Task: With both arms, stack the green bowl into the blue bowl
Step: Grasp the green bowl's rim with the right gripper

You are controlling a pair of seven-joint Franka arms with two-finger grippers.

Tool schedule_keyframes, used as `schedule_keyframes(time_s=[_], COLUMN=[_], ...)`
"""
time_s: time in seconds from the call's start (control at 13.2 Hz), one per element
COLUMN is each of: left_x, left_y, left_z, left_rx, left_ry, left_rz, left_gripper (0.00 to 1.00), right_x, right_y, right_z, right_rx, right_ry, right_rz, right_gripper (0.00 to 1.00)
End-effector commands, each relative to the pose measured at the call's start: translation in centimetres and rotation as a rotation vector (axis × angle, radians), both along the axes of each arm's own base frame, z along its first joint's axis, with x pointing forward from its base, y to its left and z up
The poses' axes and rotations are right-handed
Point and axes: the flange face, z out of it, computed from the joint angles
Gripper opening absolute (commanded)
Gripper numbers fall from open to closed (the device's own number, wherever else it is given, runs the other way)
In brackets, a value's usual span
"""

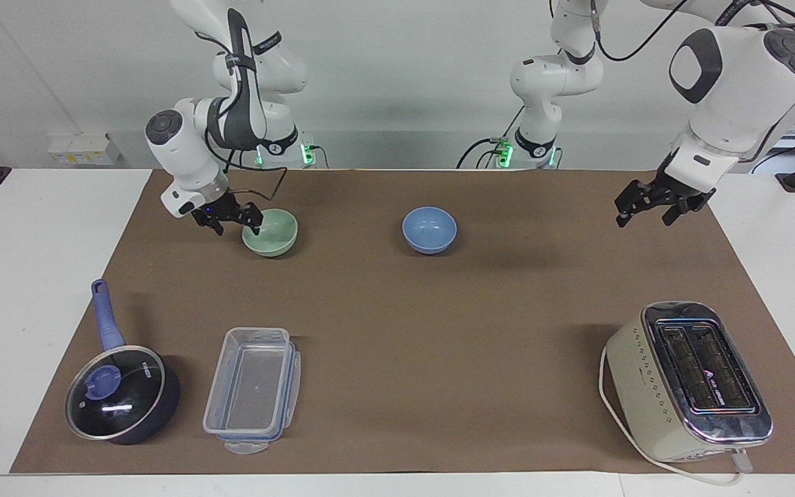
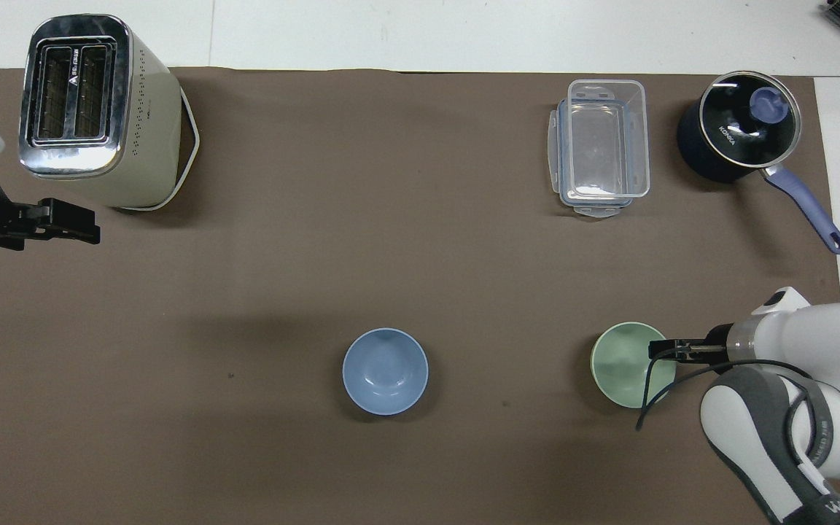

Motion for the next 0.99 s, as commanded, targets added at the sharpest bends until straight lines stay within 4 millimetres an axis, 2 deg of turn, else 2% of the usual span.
schedule_keyframes(time_s=[0.0, 0.08, 0.23, 0.3, 0.38, 0.53, 0.68, 0.76, 0.91], left_x=[-0.14, -0.14, -0.15, -0.15, -0.14, -0.14, -0.14, -0.14, -0.31], left_y=[1.06, 1.08, 0.72, 0.73, 0.82, 0.98, 0.99, 0.89, 0.99], left_z=[0.58, 0.58, 0.58, 0.58, 0.58, 0.58, 0.58, 0.58, 0.56], left_rx=[0.025, 0.027, 0.025, 0.027, 0.027, 0.025, 0.027, 0.025, 0.027], left_ry=[0.007, 0.007, 0.007, 0.007, 0.007, 0.007, 0.007, 0.007, 0.017], left_rz=[0.024, 0.024, 0.018, 0.018, 0.019, 0.022, 0.022, 0.021, 0.022], left_gripper=[1.0, 1.0, 1.0, 1.0, 1.0, 1.0, 1.0, 1.0, 1.0], right_x=[-0.14, -0.15, -0.25, -0.27, -0.3, -0.36, -0.39, -0.41, -0.24], right_y=[-0.24, -0.24, -0.22, -0.21, -0.2, -0.09, -0.05, 0.02, 0.66], right_z=[-0.95, -1.29, -1.39, -1.4, -1.42, -1.47, -1.47, -1.39, -0.77], right_rx=[0.023, 0.024, 0.026, 0.026, 0.027, 0.039, 0.069, 0.089, 0.098], right_ry=[-0.009, -0.002, 0.004, 0.005, 0.008, 0.012, 0.011, 0.011, 0.0], right_rz=[0.003, 0.005, 0.005, 0.01, 0.018, 0.015, 0.024, 0.015, 0.019], right_gripper=[0.97, 0.89, 0.81, 0.73, 0.69, 0.42, 0.08, 0.0, 0.0])
